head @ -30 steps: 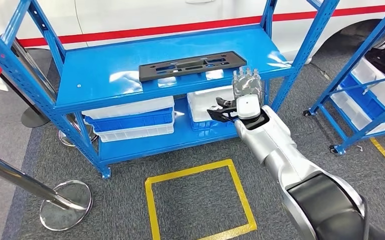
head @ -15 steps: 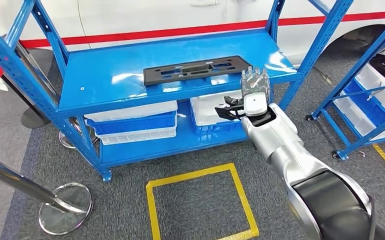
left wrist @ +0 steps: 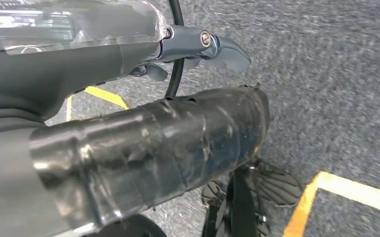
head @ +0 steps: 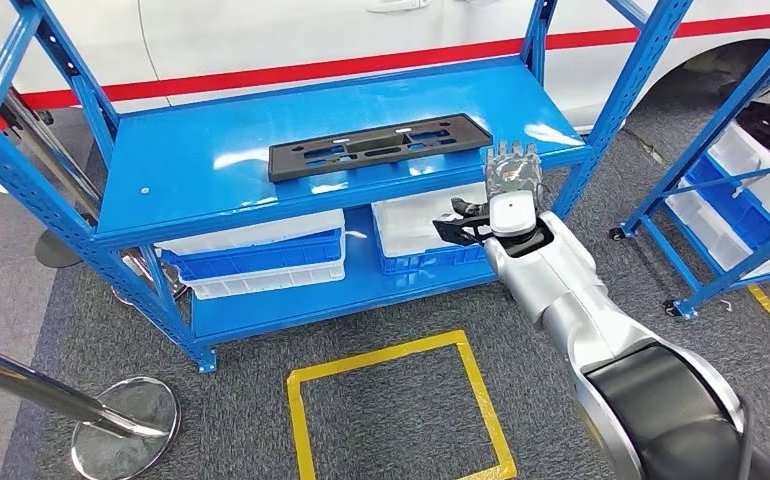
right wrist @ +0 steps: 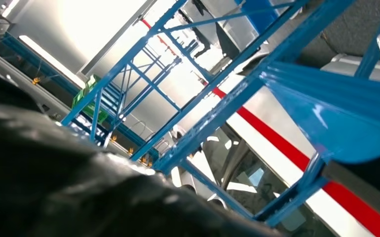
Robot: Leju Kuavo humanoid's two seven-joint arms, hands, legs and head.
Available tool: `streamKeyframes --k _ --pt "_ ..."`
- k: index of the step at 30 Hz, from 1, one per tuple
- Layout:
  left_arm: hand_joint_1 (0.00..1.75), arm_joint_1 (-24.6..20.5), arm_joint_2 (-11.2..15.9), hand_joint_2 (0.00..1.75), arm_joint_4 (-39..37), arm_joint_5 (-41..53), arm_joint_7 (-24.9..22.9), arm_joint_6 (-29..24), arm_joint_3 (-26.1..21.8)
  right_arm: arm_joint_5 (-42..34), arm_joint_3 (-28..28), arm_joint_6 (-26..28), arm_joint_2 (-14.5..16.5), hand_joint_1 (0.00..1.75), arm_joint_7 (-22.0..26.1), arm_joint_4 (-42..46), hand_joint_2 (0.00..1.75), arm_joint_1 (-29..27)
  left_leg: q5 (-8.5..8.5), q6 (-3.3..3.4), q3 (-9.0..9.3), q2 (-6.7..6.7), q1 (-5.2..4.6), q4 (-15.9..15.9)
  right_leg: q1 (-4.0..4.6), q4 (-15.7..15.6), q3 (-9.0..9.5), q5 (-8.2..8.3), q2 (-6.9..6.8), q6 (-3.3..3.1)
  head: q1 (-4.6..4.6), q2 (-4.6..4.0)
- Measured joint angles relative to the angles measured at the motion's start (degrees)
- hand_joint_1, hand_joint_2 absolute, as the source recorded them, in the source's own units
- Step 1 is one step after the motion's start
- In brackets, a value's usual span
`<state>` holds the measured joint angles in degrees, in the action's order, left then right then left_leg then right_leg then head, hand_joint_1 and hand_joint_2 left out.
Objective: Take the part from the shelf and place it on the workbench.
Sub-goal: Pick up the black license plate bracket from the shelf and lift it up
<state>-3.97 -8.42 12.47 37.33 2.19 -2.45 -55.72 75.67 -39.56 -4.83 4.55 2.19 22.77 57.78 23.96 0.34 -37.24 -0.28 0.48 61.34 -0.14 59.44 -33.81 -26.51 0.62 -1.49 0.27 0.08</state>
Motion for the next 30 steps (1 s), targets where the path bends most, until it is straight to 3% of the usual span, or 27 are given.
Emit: streamKeyframes --k 4,6,9,10,11,12,14,16,18,21,23,25,26,27,28,30 --pt "0.0 -0.1 -0.2 0.0 0.0 0.1 0.0 0.1 -0.1 0.0 0.0 0.0 0.3 0.0 0.1 -0.2 0.0 0.0 0.2 0.83 1.15 -0.07 -0.16 -2.4 0.04 -0.1 -0.07 -0.4 0.06 0.99 0.01 0.01" --pt "0.0 -0.1 -0.3 0.0 0.0 0.2 -0.1 0.0 -0.3 0.0 0.0 0.0 0.4 0.0 0.1 -0.2 0.0 0.0 0.3 1.47 1.84 0.02 0.04 -2.9 -0.05 1.8 -0.78 -1.53 -0.05 1.58 0.03 0.01" --pt "0.0 -0.1 -0.4 0.0 0.0 0.4 -0.2 -0.2 -0.7 0.0 0.0 0.0 0.4 0.0 0.1 -0.5 0.0 -0.2 0.8 2.2 2.65 0.08 0.12 -3.1 -0.36 12.4 -6.44 -5.6 -0.27 2.32 0.04 0.01" --pt "0.0 -0.2 -0.4 0.0 0.0 0.5 -0.2 -0.2 -0.8 0.0 0.0 -0.1 0.4 0.0 0.1 -0.6 0.0 -0.4 1.02 2.29 2.87 0.03 0.12 -3.1 -0.47 15.5 -8.5 -6.19 -0.29 2.45 0.05 0.01" --pt "0.0 -0.2 -0.4 0.0 0.0 0.5 -0.2 -0.3 -0.9 0.0 0.0 -0.1 0.4 0.0 0.2 -0.7 0.0 -0.6 1.27 2.29 3.12 -0.02 0.11 -3.1 -0.55 16.6 -9.6 -5.6 -0.3 2.48 0.05 0.0" --pt "0.0 -0.1 -0.4 0.0 0.0 0.5 -0.2 -0.3 -1.0 0.0 0.0 -0.1 0.4 0.0 0.2 -0.8 0.0 -0.8 1.55 2.22 3.46 -0.07 0.11 -3.0 -0.6 15.3 -9.57 -3.92 -0.31 2.43 0.04 -0.01" --pt "0.0 0.0 -0.5 0.0 0.0 0.6 -0.4 -0.4 -1.1 0.0 0.0 -0.1 0.4 0.0 0.2 -0.9 0.0 -0.8 2.21 1.97 4.31 -0.1 0.13 -3.0 -0.56 7.7 -6.65 0.98 -0.35 2.08 0.05 -0.01" --pt "0.0 -0.1 -0.7 0.0 0.0 0.7 -0.6 -0.5 -1.2 0.0 0.0 -0.1 0.4 0.0 0.2 -0.9 0.0 -0.8 2.68 1.52 4.68 -0.12 0.02 -3.0 -0.13 1.4 -3.78 3.39 -0.39 1.56 0.08 -0.01" --pt "0.0 -0.2 -0.8 0.0 0.0 0.7 -0.7 -0.5 -1.3 0.0 0.0 -0.1 0.5 0.0 0.3 -1.0 0.0 -0.8 2.85 0.98 4.66 -0.12 -0.04 -3.1 0.28 -0.1 -3.07 3.04 -0.36 1.11 0.08 -0.01" --pt "0.0 -0.3 -0.8 0.0 0.0 0.8 -0.8 -0.6 -1.4 0.0 0.0 -0.1 0.7 0.0 0.4 -1.0 0.0 -1.0 3.86 0.16 4.7 -0.04 -0.04 -2.3 -0.14 -1.1 -2.13 2.8 -0.25 0.38 0.07 -0.01" --pt "0.0 -0.2 -0.8 0.0 0.0 0.9 -0.8 -0.6 -1.5 0.0 0.0 -0.1 0.9 0.0 0.5 -1.0 0.0 -0.9 6.34 -0.13 2.23 -0.01 0.08 2.8 -0.33 -1.6 -1.27 2.6 -0.27 -0.2 0.07 -0.01" --pt "0.0 -0.3 -0.8 0.0 0.0 1.1 -0.6 -0.4 -1.5 0.0 0.0 -0.2 1.1 0.0 0.7 -1.0 0.0 -1.0 8.91 -0.31 -2.33 -0.01 0.13 10.6 -0.19 -1.6 -0.84 2.18 -0.27 -0.57 0.06 -0.01" --pt "0.0 -0.3 -0.8 0.0 0.0 1.2 -0.6 -0.4 -1.6 0.0 0.0 -0.2 1.2 0.0 0.8 -1.0 0.0 -1.2 9.05 -0.35 -4.03 -0.01 0.14 12.9 -0.12 -1.5 -0.64 1.93 -0.25 -0.64 0.05 0.0" --pt "0.0 -0.3 -0.8 0.0 0.0 1.4 -0.5 -0.3 -1.6 0.0 0.0 -0.2 1.3 0.0 1.0 -1.0 0.0 -1.3 8.04 -0.34 -4.78 0.0 0.14 13.1 -0.07 -1.4 -0.39 1.63 -0.21 -0.64 0.06 0.0" --pt "0.0 -0.2 -0.8 0.0 0.0 1.5 -0.5 -0.2 -1.6 0.0 0.0 -0.2 1.4 0.0 1.0 -1.0 0.0 -1.4 5.87 -0.26 -4.2 0.0 0.14 10.8 -0.05 -1.2 -0.07 1.29 -0.16 -0.59 0.05 0.0" --pt "0.0 -0.1 -0.8 0.0 0.0 1.8 -0.4 -0.2 -1.6 0.0 0.0 -0.2 1.4 0.0 1.1 -1.0 0.0 -1.3 1.14 0.09 -1.04 0.01 0.09 2.9 0.02 -0.8 0.56 0.46 -0.1 -0.28 0.07 0.0"
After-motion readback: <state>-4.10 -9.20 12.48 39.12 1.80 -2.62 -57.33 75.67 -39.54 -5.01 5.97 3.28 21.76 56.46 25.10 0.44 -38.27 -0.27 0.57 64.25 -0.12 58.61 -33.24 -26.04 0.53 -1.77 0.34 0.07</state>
